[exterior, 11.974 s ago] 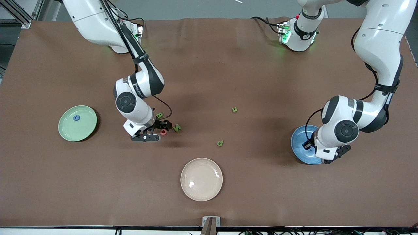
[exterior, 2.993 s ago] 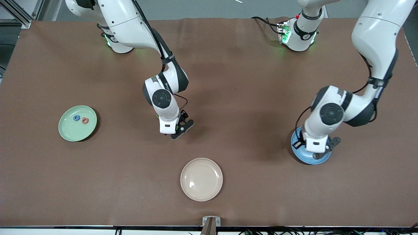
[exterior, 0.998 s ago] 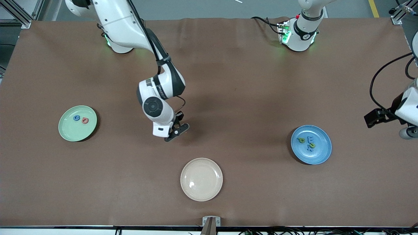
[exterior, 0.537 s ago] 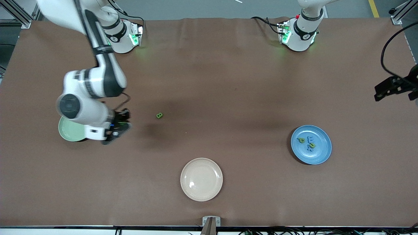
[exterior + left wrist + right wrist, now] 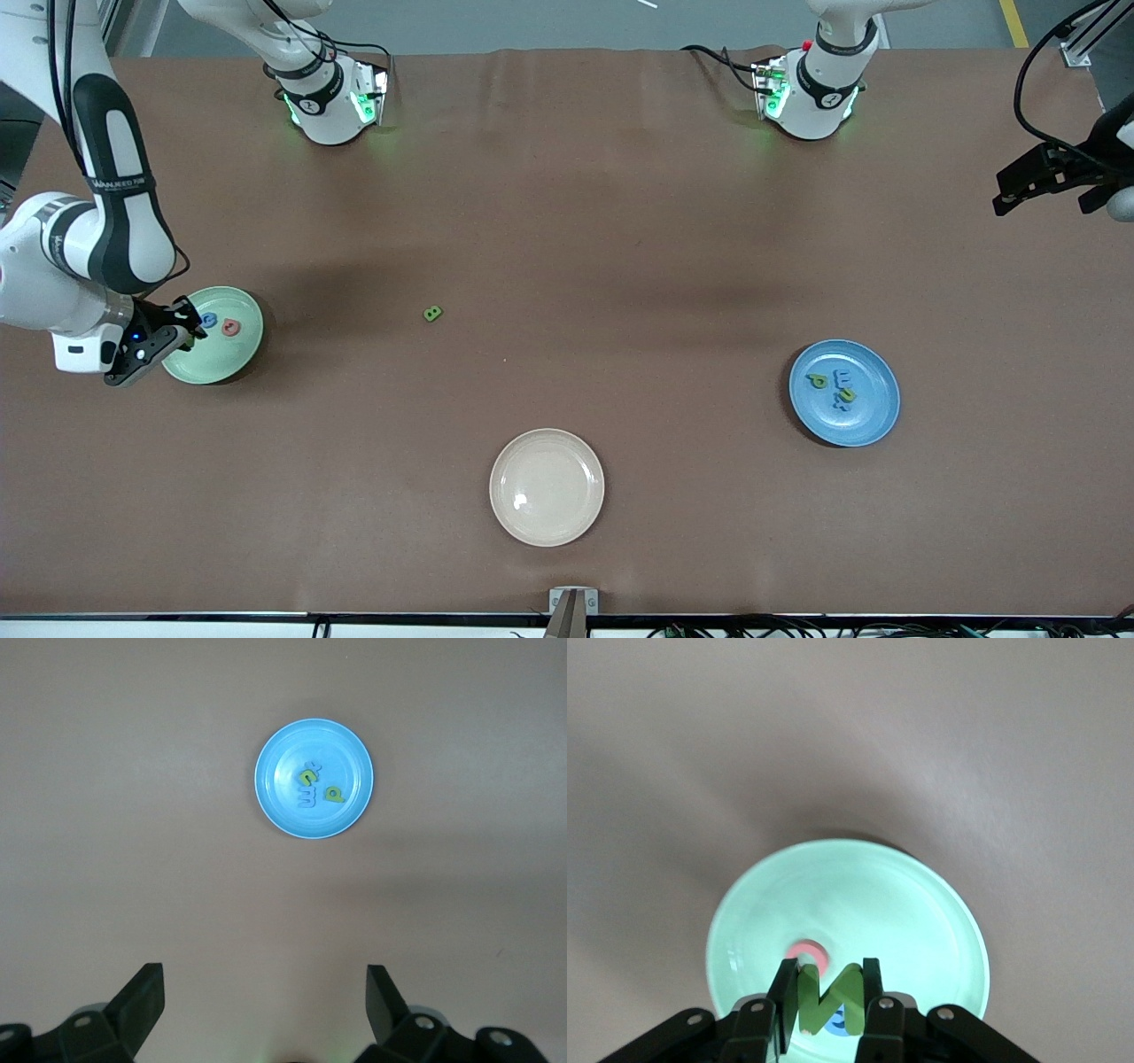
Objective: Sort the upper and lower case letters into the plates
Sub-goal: 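Lower the green N onto the green plate and open the right gripper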
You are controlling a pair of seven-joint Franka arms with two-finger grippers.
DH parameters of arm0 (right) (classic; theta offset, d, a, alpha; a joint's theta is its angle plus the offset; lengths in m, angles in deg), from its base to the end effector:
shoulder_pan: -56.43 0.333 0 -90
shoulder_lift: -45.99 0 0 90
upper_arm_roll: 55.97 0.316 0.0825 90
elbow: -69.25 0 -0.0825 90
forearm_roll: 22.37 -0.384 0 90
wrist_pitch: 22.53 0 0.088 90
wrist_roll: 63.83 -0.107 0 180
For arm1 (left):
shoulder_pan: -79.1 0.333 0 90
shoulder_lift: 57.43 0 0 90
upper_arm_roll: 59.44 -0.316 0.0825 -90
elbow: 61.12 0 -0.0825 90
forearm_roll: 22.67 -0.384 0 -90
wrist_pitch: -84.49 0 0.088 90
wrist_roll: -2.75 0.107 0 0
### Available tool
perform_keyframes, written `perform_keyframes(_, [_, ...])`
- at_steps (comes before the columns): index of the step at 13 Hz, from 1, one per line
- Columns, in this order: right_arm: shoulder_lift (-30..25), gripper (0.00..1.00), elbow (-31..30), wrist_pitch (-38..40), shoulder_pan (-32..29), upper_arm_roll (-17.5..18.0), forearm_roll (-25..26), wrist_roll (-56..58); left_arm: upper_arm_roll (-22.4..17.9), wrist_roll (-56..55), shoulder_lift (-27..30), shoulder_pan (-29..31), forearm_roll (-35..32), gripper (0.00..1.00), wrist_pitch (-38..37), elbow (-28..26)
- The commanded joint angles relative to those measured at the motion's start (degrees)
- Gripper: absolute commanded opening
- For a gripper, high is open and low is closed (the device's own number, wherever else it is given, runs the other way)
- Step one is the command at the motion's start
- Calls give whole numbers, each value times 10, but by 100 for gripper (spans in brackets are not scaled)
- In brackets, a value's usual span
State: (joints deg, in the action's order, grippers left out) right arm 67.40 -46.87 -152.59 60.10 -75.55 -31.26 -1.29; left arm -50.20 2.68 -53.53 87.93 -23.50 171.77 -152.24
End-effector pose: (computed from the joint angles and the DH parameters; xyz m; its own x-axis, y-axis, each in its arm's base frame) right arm 0.5671 -0.1530 0.2639 0.7468 0.6622 -0.0607 0.6573 -0.7489 -0.0841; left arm 0.5287 -0.0054 0.6475 1.0000 -0.0049 0.0002 -0.0049 -0.9997 -0.0254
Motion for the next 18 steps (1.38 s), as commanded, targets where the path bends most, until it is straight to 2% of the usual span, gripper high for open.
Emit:
perform_keyframes(1, [17, 6, -17, -32, -7, 14, 0, -1, -5, 12, 4, 0, 14, 100, 25, -19])
perform_keyframes(4, [25, 6, -19, -30, 5, 15, -39, -12, -4, 12, -1, -1, 19, 100, 30, -19])
perform_keyframes(8, [28, 6, -19, -23, 13, 15, -46, -180, 4, 0, 0, -3, 18, 100, 33, -24])
perform_keyframes(14, [55, 8, -16, -34, 7, 15, -60, -203, 10, -2, 4, -4, 18, 100, 34, -25])
perform_keyframes(16, [61, 11, -16, -35, 10, 15, -61, -202, 10, -4, 2, -2, 18, 100, 33, -25])
perform_keyframes(18, [61, 18, -16, -34, 11, 15, -61, -202, 10, -4, 1, -3, 17, 100, 34, -27])
